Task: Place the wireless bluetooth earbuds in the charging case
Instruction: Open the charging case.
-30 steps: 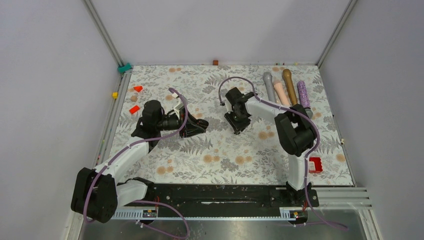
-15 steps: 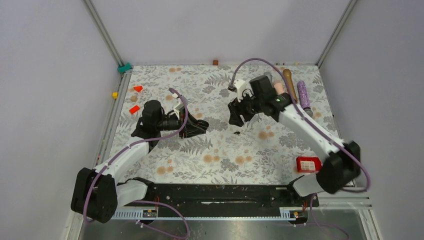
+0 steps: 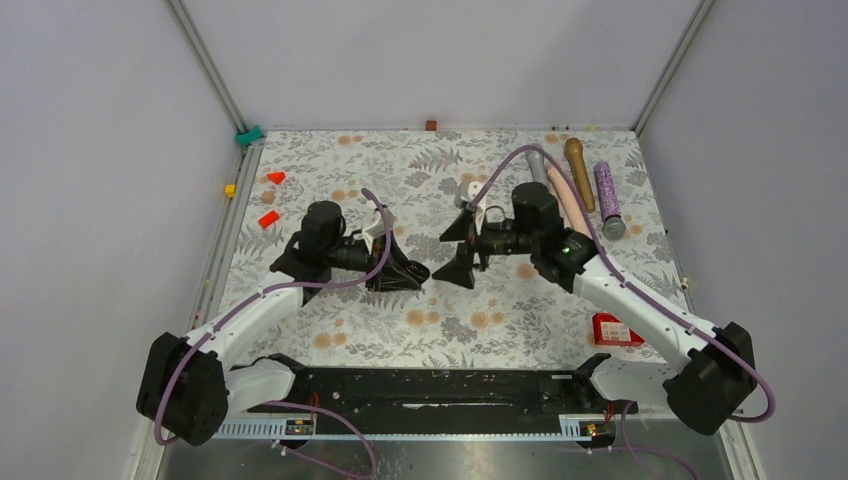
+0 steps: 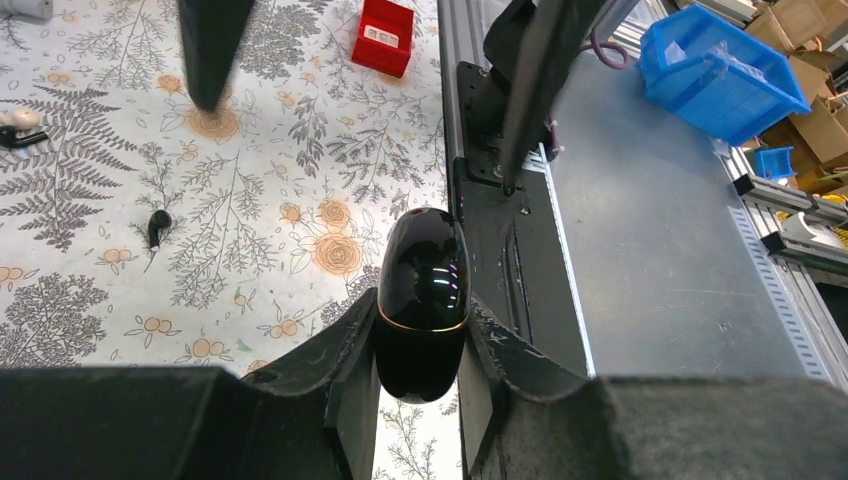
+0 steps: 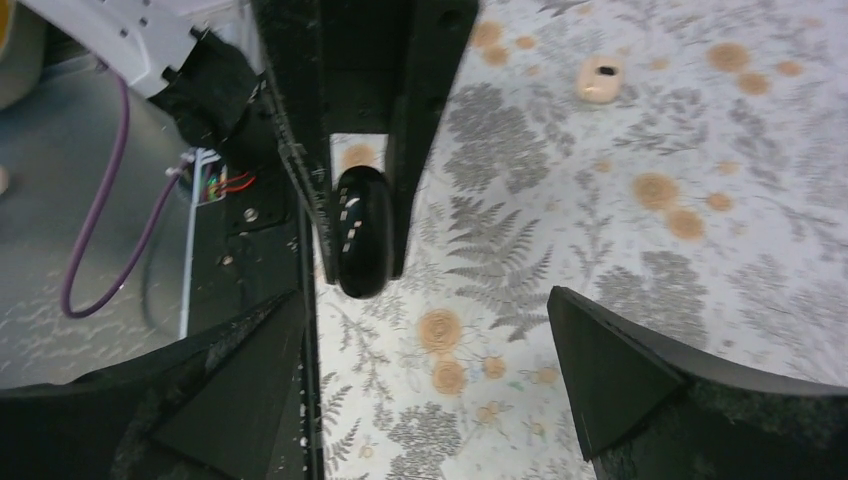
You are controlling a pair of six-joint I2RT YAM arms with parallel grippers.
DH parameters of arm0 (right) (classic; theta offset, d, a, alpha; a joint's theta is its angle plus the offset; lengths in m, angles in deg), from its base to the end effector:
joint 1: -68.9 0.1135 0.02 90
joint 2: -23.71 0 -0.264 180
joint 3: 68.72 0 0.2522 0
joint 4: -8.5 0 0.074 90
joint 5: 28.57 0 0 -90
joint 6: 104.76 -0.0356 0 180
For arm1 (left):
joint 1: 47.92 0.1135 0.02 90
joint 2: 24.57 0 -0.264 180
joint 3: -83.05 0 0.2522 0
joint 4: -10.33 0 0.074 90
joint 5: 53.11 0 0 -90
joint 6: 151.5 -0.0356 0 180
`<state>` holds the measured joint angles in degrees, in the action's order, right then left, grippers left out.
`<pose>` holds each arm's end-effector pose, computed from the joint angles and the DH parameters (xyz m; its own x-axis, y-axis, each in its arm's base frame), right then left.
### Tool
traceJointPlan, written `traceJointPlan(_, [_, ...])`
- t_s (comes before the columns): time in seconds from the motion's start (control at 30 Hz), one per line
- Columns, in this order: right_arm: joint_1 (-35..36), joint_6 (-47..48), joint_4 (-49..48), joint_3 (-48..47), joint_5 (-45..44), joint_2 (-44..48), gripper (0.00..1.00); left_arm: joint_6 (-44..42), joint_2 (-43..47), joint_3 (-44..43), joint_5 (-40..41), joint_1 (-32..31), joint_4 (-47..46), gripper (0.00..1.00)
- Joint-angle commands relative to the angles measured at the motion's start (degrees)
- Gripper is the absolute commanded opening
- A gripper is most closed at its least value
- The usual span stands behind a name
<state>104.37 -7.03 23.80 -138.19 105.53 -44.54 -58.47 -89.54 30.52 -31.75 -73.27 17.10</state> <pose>0.2062 0.1774 0.3399 -0.0663 -0.1659 -0.9839 -0.9843 0.1724 0.0373 0.1997 -0.1313 0.2698 -0.3472 0.1432 -0.9268 0.9337 -0.0399 -0.3559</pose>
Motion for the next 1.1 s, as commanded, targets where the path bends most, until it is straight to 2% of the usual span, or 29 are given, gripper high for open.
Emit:
traceJointPlan(0.0, [5.8,1.07,-4.62,1.45,-2.37,-1.77,0.99,-5.41,-0.07,-2.8,-2.58,-0.98,2.81,0.0])
traceJointPlan(0.23, [6.34,-2.39,-6.57,0.18,-3.92,-4.08,0.98,-7.09,0.16,-2.85,-2.55,-1.63,4.3,0.0])
traceJointPlan(0.43, [6.35,-0.24,-4.84,-0.26,-9.46,-4.57,0.97,-8.65,0.23,-3.07,-3.08,-2.43,5.75,0.0])
traceJointPlan(0.73, [6.13,9.03,3.87,-4.8,-22.31,-0.22,0.97,-8.74,0.2,-3.03,-3.38,-2.43,5.84,0.0])
traceJointPlan(0.93, [5.73,9.54,8.87,-8.0,-20.7,1.74,0.99,-8.56,0.35,-3.08,-3.2,-2.43,5.84,0.0])
traceJointPlan(1.07, [5.63,5.44,12.04,-10.5,-23.15,3.6,0.99,-8.57,0.33,-2.95,-3.32,-2.37,5.84,0.0])
